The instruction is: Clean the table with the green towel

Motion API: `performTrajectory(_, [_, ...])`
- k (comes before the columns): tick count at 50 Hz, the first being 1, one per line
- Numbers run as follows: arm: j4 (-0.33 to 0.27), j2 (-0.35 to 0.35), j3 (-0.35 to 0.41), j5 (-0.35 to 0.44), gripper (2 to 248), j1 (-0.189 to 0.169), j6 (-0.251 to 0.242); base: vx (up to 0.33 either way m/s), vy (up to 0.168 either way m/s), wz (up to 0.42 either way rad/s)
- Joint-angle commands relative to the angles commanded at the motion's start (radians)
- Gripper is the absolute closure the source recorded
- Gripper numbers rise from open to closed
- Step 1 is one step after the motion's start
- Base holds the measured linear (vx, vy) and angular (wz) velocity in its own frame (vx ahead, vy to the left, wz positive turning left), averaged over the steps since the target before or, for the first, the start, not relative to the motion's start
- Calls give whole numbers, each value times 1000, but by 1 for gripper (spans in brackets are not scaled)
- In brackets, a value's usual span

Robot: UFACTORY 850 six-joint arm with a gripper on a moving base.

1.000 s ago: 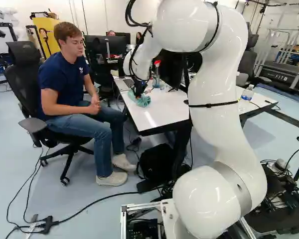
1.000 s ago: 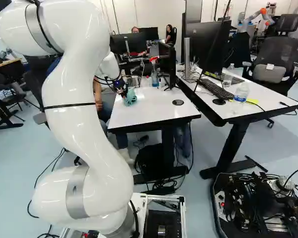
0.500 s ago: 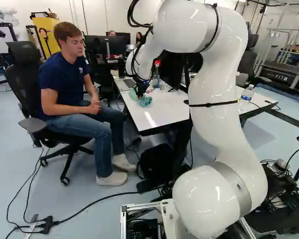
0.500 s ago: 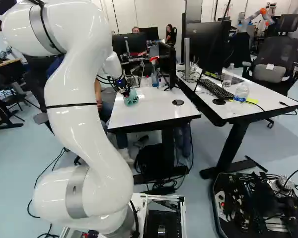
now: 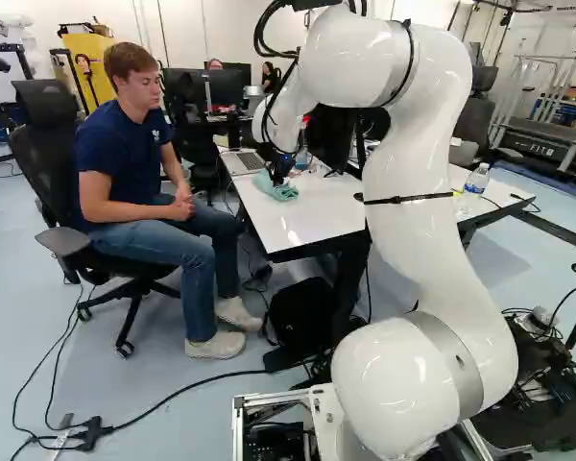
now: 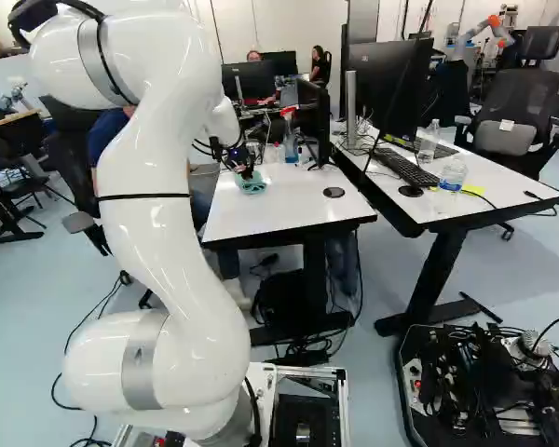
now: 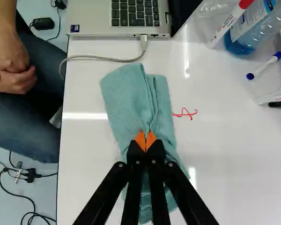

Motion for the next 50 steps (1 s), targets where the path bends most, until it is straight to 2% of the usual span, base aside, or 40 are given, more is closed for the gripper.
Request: performTrajectory(50, [0, -149, -210, 0, 229, -118, 0, 0, 0, 0])
